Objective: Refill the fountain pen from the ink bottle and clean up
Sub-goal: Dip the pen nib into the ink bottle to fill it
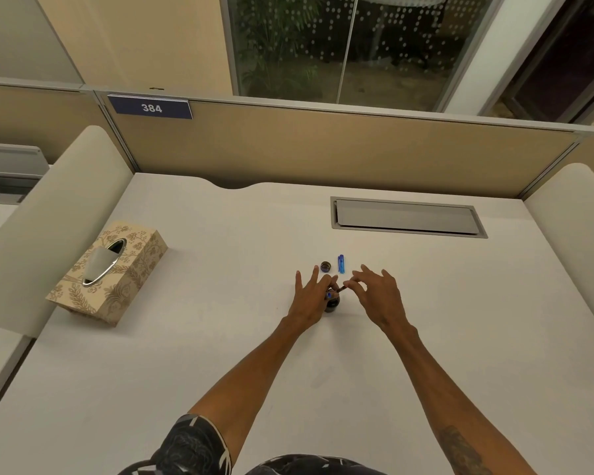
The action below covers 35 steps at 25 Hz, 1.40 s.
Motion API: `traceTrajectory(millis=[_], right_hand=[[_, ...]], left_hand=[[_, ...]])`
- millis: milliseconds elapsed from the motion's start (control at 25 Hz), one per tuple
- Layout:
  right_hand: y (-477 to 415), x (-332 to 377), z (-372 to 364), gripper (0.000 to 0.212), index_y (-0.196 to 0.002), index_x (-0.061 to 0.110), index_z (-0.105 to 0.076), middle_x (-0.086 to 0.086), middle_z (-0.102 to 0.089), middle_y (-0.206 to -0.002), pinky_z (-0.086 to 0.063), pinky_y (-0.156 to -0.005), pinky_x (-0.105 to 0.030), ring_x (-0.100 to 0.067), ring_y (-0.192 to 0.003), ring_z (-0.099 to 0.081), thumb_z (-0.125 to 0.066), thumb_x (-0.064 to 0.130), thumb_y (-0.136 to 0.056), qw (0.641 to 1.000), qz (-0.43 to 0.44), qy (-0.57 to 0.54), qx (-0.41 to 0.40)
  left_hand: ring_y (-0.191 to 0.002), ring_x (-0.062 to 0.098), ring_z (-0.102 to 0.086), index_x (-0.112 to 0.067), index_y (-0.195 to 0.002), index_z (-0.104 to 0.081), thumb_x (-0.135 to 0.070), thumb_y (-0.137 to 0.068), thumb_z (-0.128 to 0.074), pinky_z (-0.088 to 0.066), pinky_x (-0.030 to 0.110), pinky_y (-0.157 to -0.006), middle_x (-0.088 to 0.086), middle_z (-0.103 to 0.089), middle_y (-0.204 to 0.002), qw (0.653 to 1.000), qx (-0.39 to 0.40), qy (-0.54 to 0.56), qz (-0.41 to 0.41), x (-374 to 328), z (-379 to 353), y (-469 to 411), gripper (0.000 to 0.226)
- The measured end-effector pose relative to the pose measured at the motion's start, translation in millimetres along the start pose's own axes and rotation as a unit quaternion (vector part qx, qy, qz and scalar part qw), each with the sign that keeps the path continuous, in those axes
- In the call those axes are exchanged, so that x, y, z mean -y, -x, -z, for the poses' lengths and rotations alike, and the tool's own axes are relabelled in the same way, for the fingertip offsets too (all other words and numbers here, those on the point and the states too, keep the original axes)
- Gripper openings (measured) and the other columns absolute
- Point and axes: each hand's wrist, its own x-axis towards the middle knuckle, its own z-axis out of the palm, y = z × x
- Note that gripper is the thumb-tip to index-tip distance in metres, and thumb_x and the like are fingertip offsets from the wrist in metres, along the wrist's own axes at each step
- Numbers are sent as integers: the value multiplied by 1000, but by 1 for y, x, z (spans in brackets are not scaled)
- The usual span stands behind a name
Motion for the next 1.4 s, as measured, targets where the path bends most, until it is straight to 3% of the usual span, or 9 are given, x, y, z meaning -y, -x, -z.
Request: traceTrajectory(millis=[200, 400, 520, 600, 720, 840, 1080, 1200, 1400], right_hand=[[1, 8, -5, 36, -94, 12, -71, -7, -57, -141, -19, -119, -50, -22, -141, -41, -55, 44, -96, 999, -36, -22, -31], [2, 1, 4, 28, -118, 21, -66, -3, -52, -146, -19, -117, -50, -22, -144, -36, -54, 37, -98, 999, -14, -42, 10], [1, 0, 5, 22, -113, 19, -67, -2, -55, -143, -20, -117, -49, -22, -142, -39, -51, 27, -101, 999, -6, -41, 18], [1, 3, 4, 20, -108, 17, -67, -3, -59, -139, -26, -116, -49, -24, -136, -47, -50, 25, -101, 999, -13, -39, 6], [2, 8, 1, 15, -104, 16, -64, -3, -69, -118, -39, -105, -48, -26, -108, -63, -50, 22, -101, 999, -10, -30, -25], [2, 10, -1, 13, -105, 13, -64, -3, -71, -105, -42, -101, -47, -26, -92, -65, -53, 19, -100, 999, -11, -1, -41], [4, 12, -4, 21, -108, 18, -59, 0, -73, -102, -34, -109, -48, -21, -94, -66, -45, 32, -103, 997, -31, -55, -34], [7, 12, -6, 24, -113, 17, -61, -1, -73, -108, -41, -102, -45, -21, -100, -68, -47, 34, -102, 996, -24, -88, -9], [6, 13, -5, 20, -106, 10, -67, -6, -75, -101, -52, -87, -36, -26, -91, -70, -53, 24, -100, 994, -22, -105, -22]], left_hand=[[-154, 25, -4, -15, -145, -35, -12, -103, -43, 8, 54, -122, 5, -36, -157, 1000, 0, 8, 9, -1, 0, 0, 43], [-154, 26, -4, -17, -146, -35, -8, -102, -42, 8, 54, -122, 4, -37, -157, 1000, -4, 11, 4, -1, 2, 0, 46], [-154, 26, -4, -17, -149, -32, -5, -101, -42, 8, 54, -122, 3, -38, -156, 1000, -8, 11, -2, 0, 2, 1, 50], [-154, 26, -5, -17, -148, -34, -5, -101, -42, 8, 54, -122, 4, -39, -156, 1000, -11, 17, -2, -1, 1, 1, 49], [-154, 26, -5, -17, -147, -35, -5, -101, -42, 9, 54, -122, 4, -40, -155, 1000, -13, 16, 1, -1, 2, 1, 47], [-154, 26, -6, -16, -143, -38, -4, -101, -43, 8, 54, -122, 2, -40, -155, 1000, -14, 13, -4, -1, 2, 1, 44], [-154, 26, -7, -17, -145, -37, -6, -101, -43, 8, 54, -121, 3, -41, -155, 1000, -9, 19, 2, -2, 2, 3, 45], [-154, 25, -6, -18, -148, -32, -7, -102, -43, 9, 53, -122, 2, -40, -156, 1000, -10, 16, 2, -1, 1, 2, 48], [-154, 27, -5, -18, -149, -31, -5, -102, -42, 8, 54, -122, 4, -35, -158, 999, -3, 33, -1, -2, 2, 3, 50]])
